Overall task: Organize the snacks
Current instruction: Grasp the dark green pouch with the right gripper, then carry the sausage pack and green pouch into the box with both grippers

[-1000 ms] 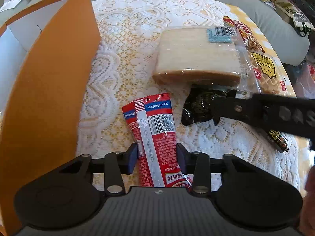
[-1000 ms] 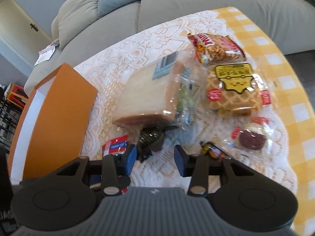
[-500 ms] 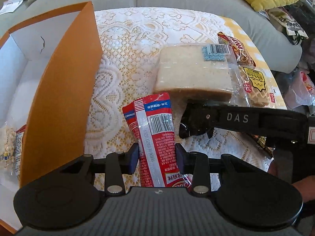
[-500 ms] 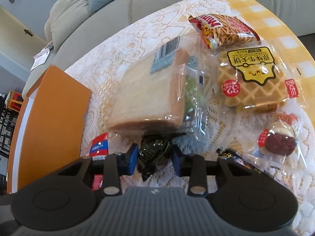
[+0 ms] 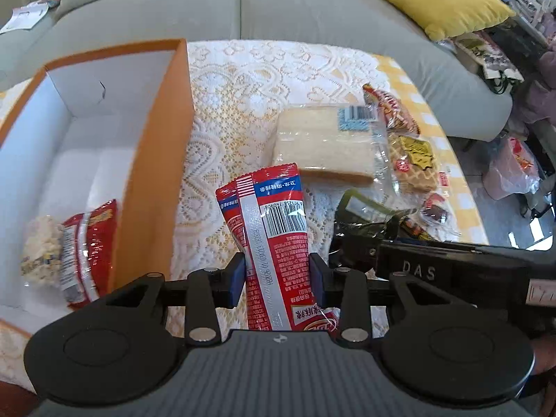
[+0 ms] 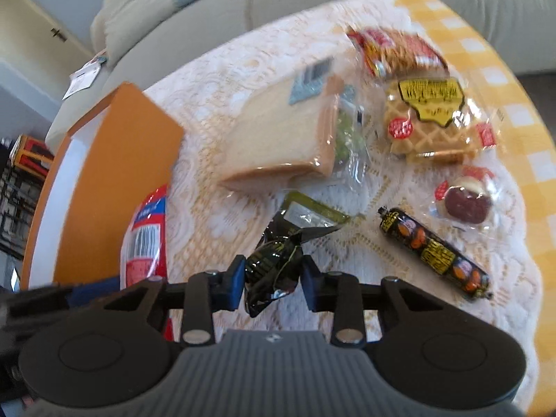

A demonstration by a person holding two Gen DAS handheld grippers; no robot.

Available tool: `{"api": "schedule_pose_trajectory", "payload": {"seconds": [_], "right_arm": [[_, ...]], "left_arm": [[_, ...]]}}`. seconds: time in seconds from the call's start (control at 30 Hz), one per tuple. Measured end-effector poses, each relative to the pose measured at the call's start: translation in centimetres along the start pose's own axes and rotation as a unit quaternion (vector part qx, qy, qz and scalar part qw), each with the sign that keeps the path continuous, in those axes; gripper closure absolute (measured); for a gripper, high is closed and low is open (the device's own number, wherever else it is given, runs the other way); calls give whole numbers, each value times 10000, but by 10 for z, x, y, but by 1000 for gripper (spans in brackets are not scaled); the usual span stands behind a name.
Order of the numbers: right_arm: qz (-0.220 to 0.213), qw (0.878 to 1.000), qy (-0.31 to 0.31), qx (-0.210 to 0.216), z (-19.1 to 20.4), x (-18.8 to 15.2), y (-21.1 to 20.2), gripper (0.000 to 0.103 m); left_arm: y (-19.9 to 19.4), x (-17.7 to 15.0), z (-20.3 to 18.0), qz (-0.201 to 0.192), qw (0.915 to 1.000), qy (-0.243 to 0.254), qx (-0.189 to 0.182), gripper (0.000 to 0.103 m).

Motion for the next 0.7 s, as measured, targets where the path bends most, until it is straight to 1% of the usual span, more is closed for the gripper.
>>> {"api": "schedule_pose_trajectory", "payload": {"seconds": [0.07,0.13,0.23,0.3,0.4,0.5,0.57,0.7], "right_arm": [[-275,9990,-327,-155,9,-6,-16,71],[-462,9977,-463,-168,16,-12,-28,71],[-634,9973,-352,112,23,-18,-42,71],[-787,9958,-385,283,33,-23,-54,71],[-1039,9912,-650,507,59,-26,-70,71],[-1215,9849,-1011,711,90,-29,-83,71],[-1239,9800,-1320,823,112,-27,-87,71],[-1155,9726,-1781,947,151,-18,-81,71]], "left_arm": [[-14,-2,2,-74,10000,14,-14,60],[-27,-3,5,-151,9999,16,-7,60],[-48,-4,13,-288,9996,-40,-60,60],[-61,-3,21,-392,9992,-80,-24,60],[-80,0,38,-590,9980,-174,173,60],[-97,3,59,-833,9950,-261,485,60],[-104,5,74,-902,9935,-329,615,60],[-106,13,106,-869,9916,-459,839,60]]}}
Point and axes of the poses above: each gripper's, at about its wrist camera, not at the fingertips, and y roughly the way its jaws point, z to its left, x to its top, the point moved 4 cm from there along y, roughly the way its jaws point, and after that the axes turned 5 degrees about z, right-handed, at the moved point
